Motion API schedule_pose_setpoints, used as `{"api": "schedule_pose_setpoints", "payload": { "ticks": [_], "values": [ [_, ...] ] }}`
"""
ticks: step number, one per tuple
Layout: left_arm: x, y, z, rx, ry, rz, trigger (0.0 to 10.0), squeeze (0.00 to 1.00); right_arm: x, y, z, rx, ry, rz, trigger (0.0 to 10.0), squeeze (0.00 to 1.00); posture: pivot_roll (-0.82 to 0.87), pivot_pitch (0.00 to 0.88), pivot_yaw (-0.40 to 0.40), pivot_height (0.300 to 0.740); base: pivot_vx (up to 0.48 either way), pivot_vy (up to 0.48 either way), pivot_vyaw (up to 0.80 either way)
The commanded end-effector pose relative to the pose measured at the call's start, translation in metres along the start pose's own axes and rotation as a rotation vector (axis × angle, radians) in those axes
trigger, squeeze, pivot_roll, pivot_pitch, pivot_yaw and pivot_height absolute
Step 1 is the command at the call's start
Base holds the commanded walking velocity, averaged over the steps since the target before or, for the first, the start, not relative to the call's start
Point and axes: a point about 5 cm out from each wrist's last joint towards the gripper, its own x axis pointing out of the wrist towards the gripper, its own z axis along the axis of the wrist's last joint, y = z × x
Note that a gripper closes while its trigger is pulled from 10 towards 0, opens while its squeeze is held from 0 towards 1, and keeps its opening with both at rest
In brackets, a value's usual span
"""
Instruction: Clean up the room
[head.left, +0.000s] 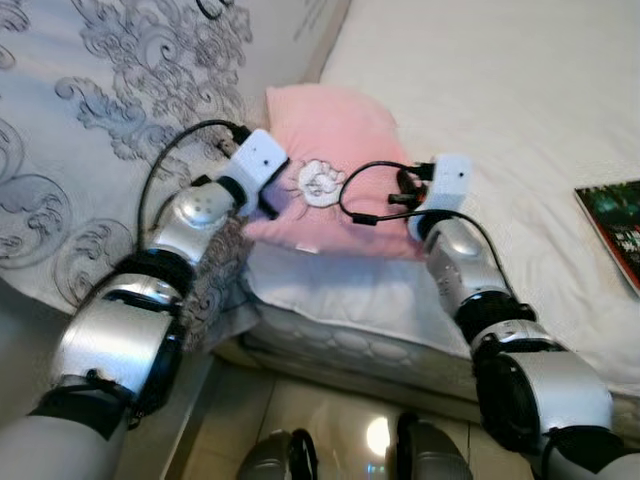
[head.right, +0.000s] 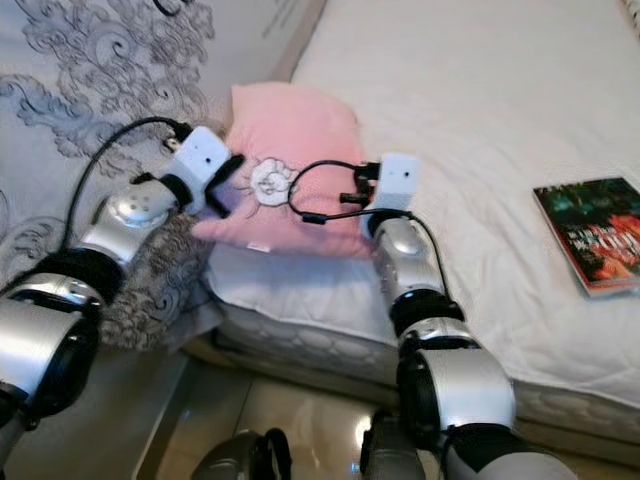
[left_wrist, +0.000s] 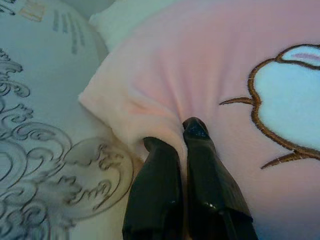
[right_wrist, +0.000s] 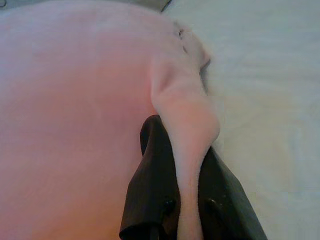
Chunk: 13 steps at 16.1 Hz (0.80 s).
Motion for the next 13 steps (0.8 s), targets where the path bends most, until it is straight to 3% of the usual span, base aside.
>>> {"api": "schedule_pose_setpoints", "payload": {
  "ticks": [1, 3, 5, 7, 8, 10, 13],
  "values": [
    [-0.01, 0.02, -0.008, 0.053, 0.04, 0.062, 0.0, 0.0, 0.0, 0.0, 0.001, 0.003, -0.012, -0.015, 0.0, 0.17, -0.14, 0.256, 0.164, 0.74, 0.0, 0.0, 0.0],
    [-0.011, 0.028, -0.005, 0.086, 0.044, 0.079, 0.0, 0.0, -0.001, 0.003, -0.002, 0.014, -0.018, -0.025, 0.0, 0.17, -0.14, 0.253, 0.159, 0.74, 0.0, 0.0, 0.0],
    [-0.01, 0.03, -0.002, 0.043, 0.027, 0.087, 0.0, 0.0, 0.0, 0.006, 0.001, 0.021, -0.041, -0.022, 0.0, 0.18, -0.14, 0.243, 0.158, 0.74, 0.0, 0.0, 0.0],
    [-0.005, 0.028, 0.008, -0.355, -0.116, 0.12, 0.0, 0.0, 0.0, 0.008, 0.026, -0.063, -0.178, 0.005, 0.0, 0.2, -0.14, 0.192, 0.157, 0.74, 0.0, 0.0, 0.0],
    [-0.004, 0.027, 0.012, -0.425, -0.168, 0.13, 0.0, 0.0, -0.004, 0.008, 0.034, -0.088, -0.229, 0.013, 0.0, 0.2, -0.14, 0.18, 0.156, 0.74, 0.0, 0.0, 0.0],
    [-0.004, 0.022, 0.013, -0.457, -0.201, 0.13, 0.0, 0.0, -0.009, 0.007, 0.038, -0.111, -0.276, 0.017, 0.0, 0.2, -0.15, 0.137, 0.155, 0.74, 0.0, 0.0, 0.0],
    [-0.017, 0.005, 0.014, -0.507, -0.339, 0.151, 0.0, 0.0, -0.041, -0.004, 0.048, -0.242, -0.394, -0.004, 0.0, 0.2, -0.17, 0.035, 0.149, 0.74, 0.0, 0.0, 0.0]
  ]
}}
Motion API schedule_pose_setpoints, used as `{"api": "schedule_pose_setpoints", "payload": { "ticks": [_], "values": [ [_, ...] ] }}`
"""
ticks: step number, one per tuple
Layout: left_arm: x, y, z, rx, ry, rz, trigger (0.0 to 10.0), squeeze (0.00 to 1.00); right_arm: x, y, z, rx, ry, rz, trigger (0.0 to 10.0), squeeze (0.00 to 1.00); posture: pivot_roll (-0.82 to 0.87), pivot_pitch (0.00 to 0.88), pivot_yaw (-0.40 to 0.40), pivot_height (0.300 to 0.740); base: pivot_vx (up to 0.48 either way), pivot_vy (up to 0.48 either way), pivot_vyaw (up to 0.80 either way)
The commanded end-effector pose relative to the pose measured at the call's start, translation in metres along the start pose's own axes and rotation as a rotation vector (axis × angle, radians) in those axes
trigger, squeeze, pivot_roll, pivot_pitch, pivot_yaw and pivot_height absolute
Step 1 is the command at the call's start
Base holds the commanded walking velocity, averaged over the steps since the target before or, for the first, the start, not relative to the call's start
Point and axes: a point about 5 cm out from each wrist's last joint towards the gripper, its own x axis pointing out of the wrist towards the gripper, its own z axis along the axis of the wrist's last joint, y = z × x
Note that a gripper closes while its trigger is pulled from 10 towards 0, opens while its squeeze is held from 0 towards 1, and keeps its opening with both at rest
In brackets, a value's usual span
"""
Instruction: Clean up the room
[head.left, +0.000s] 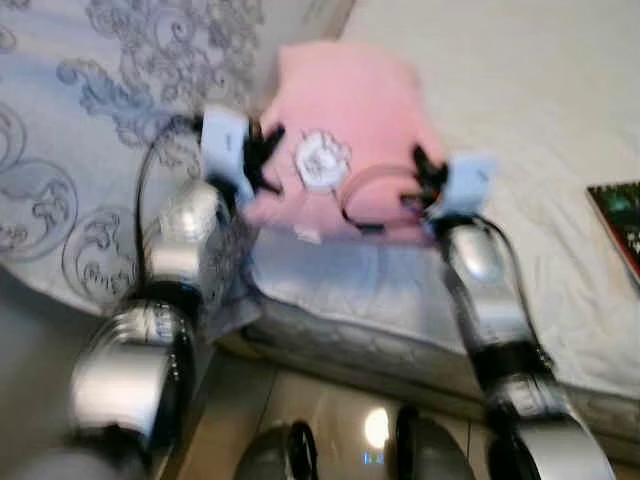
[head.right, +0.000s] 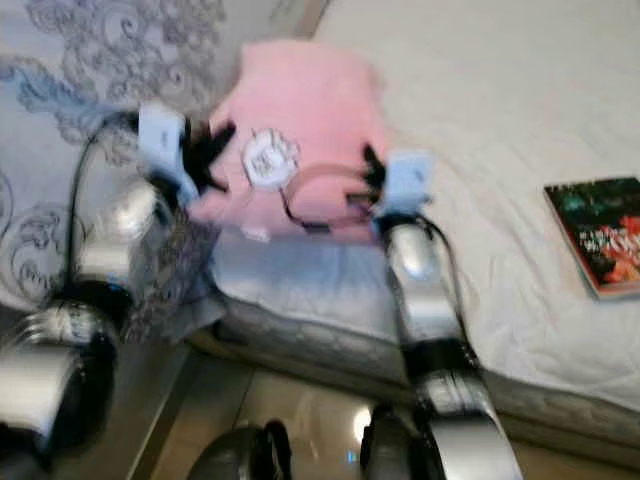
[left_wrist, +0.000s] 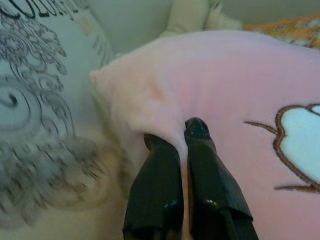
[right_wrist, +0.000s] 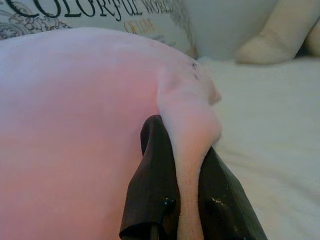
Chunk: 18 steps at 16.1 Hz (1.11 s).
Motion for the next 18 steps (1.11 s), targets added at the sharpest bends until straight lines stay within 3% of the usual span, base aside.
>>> {"api": "schedule_pose_setpoints", "payload": {
  "ticks": [1, 4, 6, 10, 14, 18],
  "values": [
    [-0.008, 0.006, 0.018, 0.027, -0.082, 0.021, 0.0, 0.0, -0.004, -0.011, 0.023, -0.051, -0.084, -0.046, 0.0, 0.21, -0.17, 0.0, 0.147, 0.74, 0.0, 0.0, 0.0],
    [-0.011, -0.001, 0.021, -0.002, -0.109, 0.035, 0.0, 0.0, -0.006, -0.02, 0.031, -0.112, -0.105, -0.077, 0.0, 0.21, -0.19, 0.0, 0.15, 0.74, 0.0, 0.0, 0.0],
    [-0.015, -0.018, 0.028, -0.023, -0.137, 0.016, 0.0, 0.0, -0.008, -0.019, 0.039, -0.14, -0.135, -0.083, 0.0, 0.21, -0.2, 0.0, 0.146, 0.74, 0.0, 0.0, 0.0],
    [-0.009, -0.028, 0.027, -0.066, -0.113, 0.009, 0.0, 0.0, -0.002, -0.012, 0.03, -0.135, -0.076, -0.074, 0.0, 0.22, -0.2, 0.0, 0.157, 0.74, 0.0, 0.36, -0.6],
    [-0.006, -0.039, 0.021, -0.081, -0.08, 0.006, 0.0, 0.0, 0.001, -0.011, 0.02, -0.135, -0.027, -0.047, 0.0, 0.21, -0.2, 0.0, 0.16, 0.74, 0.0, 0.0, 0.0],
    [-0.015, -0.03, 0.011, -0.207, -0.082, 0.227, 0.0, 0.0, 0.003, -0.014, 0.012, -0.076, 0.017, -0.016, 0.0, 0.21, -0.2, 0.0, 0.151, 0.74, 0.063, 0.189, 0.0]
  ]
}}
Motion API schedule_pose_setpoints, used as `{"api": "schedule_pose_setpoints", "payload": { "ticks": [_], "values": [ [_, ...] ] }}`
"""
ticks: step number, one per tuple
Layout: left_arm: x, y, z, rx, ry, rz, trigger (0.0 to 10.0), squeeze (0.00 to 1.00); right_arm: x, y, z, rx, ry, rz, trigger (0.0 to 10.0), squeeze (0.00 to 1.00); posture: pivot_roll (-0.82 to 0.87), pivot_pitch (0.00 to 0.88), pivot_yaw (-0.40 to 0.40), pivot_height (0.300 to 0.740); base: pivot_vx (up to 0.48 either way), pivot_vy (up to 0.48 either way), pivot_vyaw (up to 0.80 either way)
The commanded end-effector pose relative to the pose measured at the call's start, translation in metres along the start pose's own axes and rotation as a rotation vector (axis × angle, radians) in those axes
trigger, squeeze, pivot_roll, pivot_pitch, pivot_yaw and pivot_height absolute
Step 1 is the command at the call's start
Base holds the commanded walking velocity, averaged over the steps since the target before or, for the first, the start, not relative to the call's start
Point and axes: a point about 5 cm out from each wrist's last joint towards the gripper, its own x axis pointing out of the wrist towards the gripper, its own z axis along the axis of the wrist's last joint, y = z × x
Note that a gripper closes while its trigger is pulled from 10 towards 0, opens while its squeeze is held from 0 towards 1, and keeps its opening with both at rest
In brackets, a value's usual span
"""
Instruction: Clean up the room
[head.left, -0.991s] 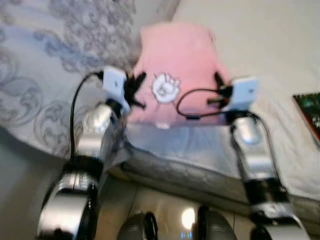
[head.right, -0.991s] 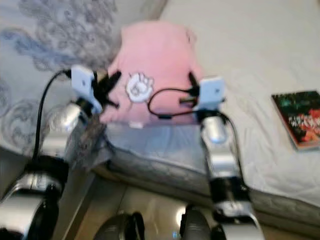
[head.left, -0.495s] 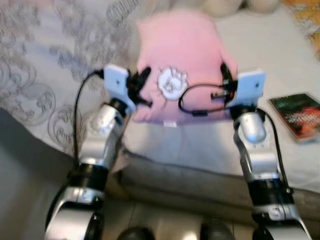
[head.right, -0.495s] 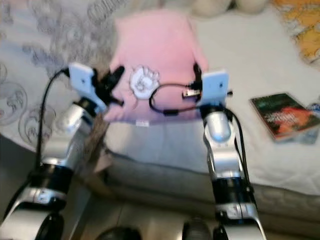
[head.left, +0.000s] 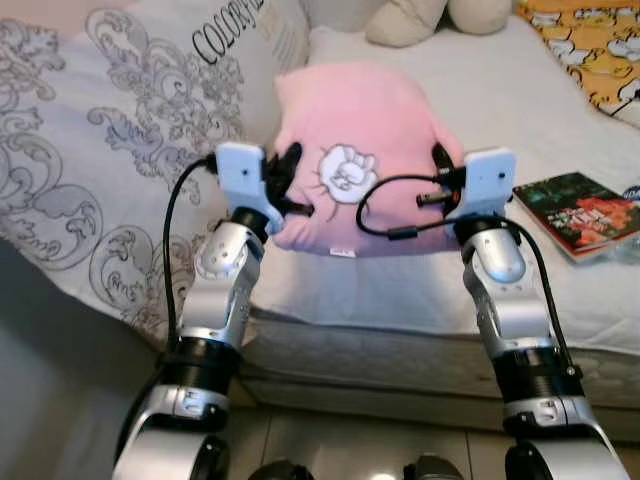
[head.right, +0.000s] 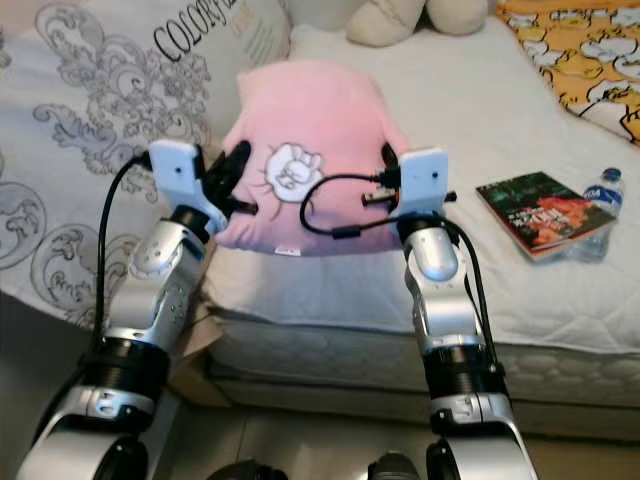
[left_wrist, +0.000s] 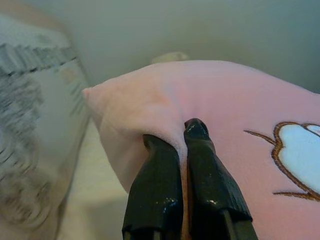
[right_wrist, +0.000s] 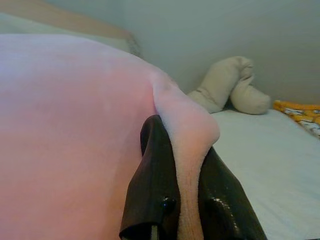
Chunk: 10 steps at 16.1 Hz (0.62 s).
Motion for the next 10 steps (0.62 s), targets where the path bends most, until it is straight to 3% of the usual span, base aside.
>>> {"api": "schedule_pose_setpoints", "payload": {
  "ticks": [1, 6, 10],
  "values": [
    [-0.005, 0.015, 0.007, 0.001, -0.034, 0.077, 0.0, 0.0, 0.004, -0.004, 0.004, 0.003, -0.002, -0.002, 0.0, 0.21, -0.2, 0.0, 0.132, 0.74, 0.247, 0.412, 0.0],
    [-0.011, 0.001, -0.009, 0.025, 0.008, 0.075, 0.0, 0.0, 0.006, -0.012, -0.003, -0.023, 0.051, 0.081, 0.0, 0.21, -0.16, 0.0, -0.007, 0.74, 0.263, 0.402, 0.0],
    [-0.008, -0.004, -0.01, 0.109, 0.068, -0.018, 0.0, 0.0, 0.012, -0.008, -0.003, 0.009, 0.042, 0.053, 0.0, 0.22, -0.12, 0.0, 0.023, 0.74, 0.417, 0.091, 0.0]
  ]
}}
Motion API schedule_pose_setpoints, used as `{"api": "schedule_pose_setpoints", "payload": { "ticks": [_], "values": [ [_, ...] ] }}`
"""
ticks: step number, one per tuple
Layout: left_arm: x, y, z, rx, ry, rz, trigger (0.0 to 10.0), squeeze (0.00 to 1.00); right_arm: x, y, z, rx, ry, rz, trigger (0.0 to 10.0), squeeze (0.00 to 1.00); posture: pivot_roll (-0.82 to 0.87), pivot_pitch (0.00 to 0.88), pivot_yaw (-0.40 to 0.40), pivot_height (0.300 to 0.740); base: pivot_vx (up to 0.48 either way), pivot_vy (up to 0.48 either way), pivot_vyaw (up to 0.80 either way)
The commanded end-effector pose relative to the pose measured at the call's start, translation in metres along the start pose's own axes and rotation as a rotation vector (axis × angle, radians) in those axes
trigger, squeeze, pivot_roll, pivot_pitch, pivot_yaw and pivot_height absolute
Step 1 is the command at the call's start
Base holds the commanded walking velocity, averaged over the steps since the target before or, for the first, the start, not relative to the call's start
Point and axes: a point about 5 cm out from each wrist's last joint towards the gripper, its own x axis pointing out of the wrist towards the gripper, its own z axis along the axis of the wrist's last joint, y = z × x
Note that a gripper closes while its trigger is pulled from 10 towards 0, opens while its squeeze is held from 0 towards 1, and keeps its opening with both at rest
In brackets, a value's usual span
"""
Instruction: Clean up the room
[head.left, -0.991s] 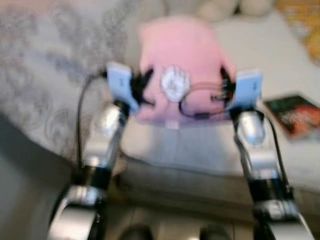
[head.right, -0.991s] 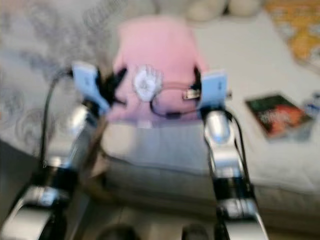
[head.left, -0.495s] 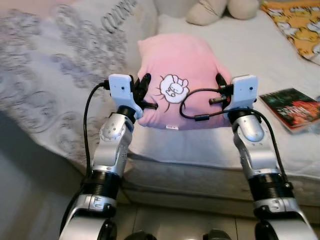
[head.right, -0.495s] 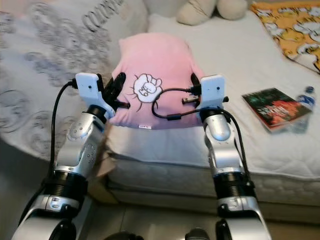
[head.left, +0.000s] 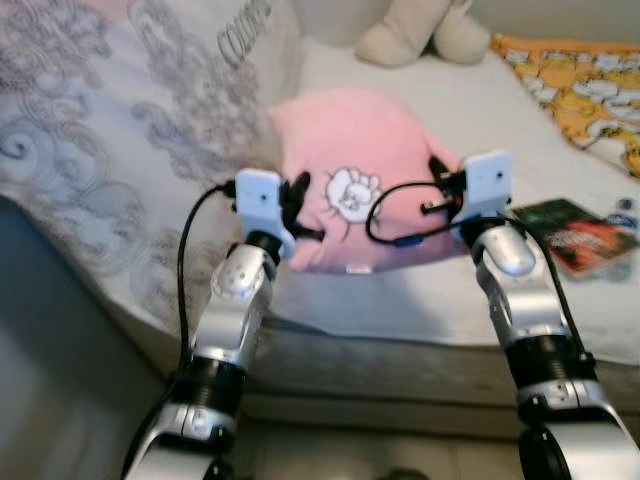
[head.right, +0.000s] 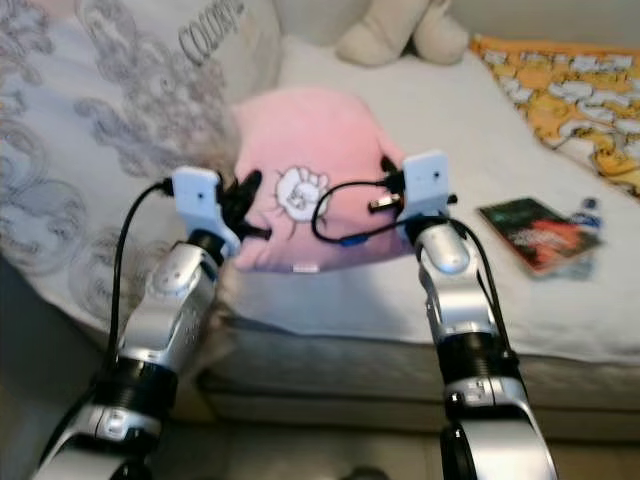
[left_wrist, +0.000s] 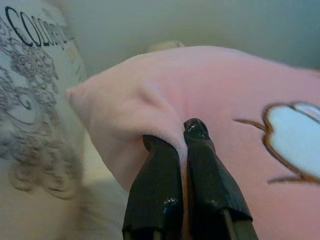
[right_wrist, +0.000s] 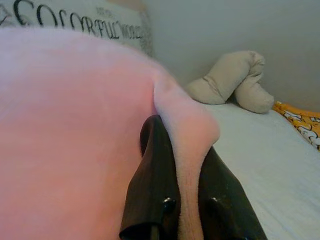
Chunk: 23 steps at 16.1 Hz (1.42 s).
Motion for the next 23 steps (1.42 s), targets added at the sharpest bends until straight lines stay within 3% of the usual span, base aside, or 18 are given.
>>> {"api": "schedule_pose_setpoints", "payload": {
  "ticks": [1, 4, 8, 11, 16, 20, 23],
  "values": [
    [0.005, 0.01, 0.015, 0.048, -0.031, 0.002, 0.0, 0.0, 0.005, 0.006, 0.011, 0.017, -0.056, -0.001, 0.0, 0.22, -0.12, 0.0, 0.028, 0.74, 0.48, 0.0, 0.0],
    [0.013, 0.007, 0.02, 0.107, -0.009, -0.044, 0.0, 0.0, 0.006, 0.008, 0.01, 0.026, -0.062, -0.008, 0.0, 0.22, -0.13, 0.0, 0.063, 0.74, 0.48, 0.0, 0.0],
    [0.016, -0.002, 0.023, 0.129, -0.015, -0.088, 0.0, 0.0, 0.007, 0.011, 0.011, 0.031, -0.072, -0.018, 0.0, 0.22, -0.14, 0.0, 0.079, 0.74, 0.0, 0.0, 0.0],
    [0.019, -0.001, 0.025, 0.138, -0.019, -0.089, 0.0, 0.0, 0.006, 0.012, 0.008, 0.035, -0.068, -0.018, 0.0, 0.22, -0.13, 0.0, 0.085, 0.74, 0.0, 0.0, 0.0],
    [0.04, 0.011, 0.024, 0.197, 0.029, -0.137, 0.0, 0.0, 0.018, 0.02, 0.003, 0.061, -0.033, -0.02, 0.0, 0.22, -0.13, 0.0, 0.107, 0.74, 0.0, 0.0, 0.0],
    [0.05, 0.012, 0.021, 0.208, 0.061, -0.153, 0.0, 0.0, 0.026, 0.012, 0.006, 0.069, -0.022, -0.073, 0.0, 0.22, -0.13, 0.036, 0.126, 0.74, 0.0, 0.0, 0.0],
    [0.051, 0.016, 0.02, 0.204, 0.056, -0.15, 0.0, 0.0, 0.023, 0.005, 0.002, 0.052, -0.024, -0.093, 0.0, 0.22, -0.14, 0.056, 0.131, 0.74, 0.0, 0.0, 0.0]
  ]
}}
